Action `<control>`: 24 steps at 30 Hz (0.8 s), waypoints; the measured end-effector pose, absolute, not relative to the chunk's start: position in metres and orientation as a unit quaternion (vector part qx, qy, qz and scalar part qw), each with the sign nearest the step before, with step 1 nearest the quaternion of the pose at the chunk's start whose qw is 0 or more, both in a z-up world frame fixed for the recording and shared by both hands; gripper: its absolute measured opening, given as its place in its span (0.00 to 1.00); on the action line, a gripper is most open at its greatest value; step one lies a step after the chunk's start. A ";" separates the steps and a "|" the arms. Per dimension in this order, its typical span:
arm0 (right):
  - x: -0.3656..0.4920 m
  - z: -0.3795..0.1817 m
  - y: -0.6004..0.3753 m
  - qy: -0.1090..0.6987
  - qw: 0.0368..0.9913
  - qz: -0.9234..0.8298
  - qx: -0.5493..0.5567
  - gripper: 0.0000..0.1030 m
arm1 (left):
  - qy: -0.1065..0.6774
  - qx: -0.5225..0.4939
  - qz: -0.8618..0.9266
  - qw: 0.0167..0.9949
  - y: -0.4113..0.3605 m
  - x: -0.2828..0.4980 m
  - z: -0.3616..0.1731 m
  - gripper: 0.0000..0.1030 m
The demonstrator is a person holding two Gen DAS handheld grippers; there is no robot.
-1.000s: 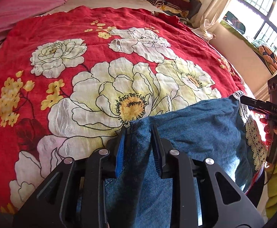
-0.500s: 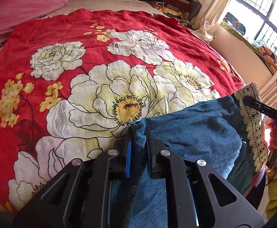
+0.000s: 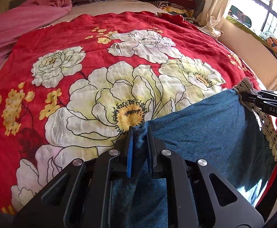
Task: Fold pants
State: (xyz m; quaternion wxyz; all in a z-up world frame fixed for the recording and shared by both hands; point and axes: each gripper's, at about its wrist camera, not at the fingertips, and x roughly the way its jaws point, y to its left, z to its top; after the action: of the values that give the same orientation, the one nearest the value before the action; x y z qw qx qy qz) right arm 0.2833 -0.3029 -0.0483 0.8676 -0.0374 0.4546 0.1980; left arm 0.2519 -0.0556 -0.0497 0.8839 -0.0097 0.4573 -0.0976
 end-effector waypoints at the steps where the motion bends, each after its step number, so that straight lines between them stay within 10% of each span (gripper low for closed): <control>1: 0.282 -0.047 -0.305 0.455 0.870 0.189 -0.037 0.31 | 0.459 -0.013 -0.099 0.883 -0.054 0.253 -0.050 0.07; 4: 0.273 -0.033 -0.311 0.436 0.886 0.152 -0.034 0.54 | 0.456 -0.016 -0.099 0.884 -0.054 0.252 -0.048 0.09; 24: 0.129 0.016 -0.366 0.369 0.901 0.171 0.149 0.62 | 0.399 -0.067 -0.037 0.914 -0.008 0.196 -0.003 0.30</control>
State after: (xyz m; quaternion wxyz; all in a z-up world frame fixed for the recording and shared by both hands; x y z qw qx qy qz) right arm 0.1288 -0.3656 0.0158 0.9013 0.1487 0.3690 0.1714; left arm 0.1960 -0.0081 -0.0034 0.9139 -0.0670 0.3986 -0.0368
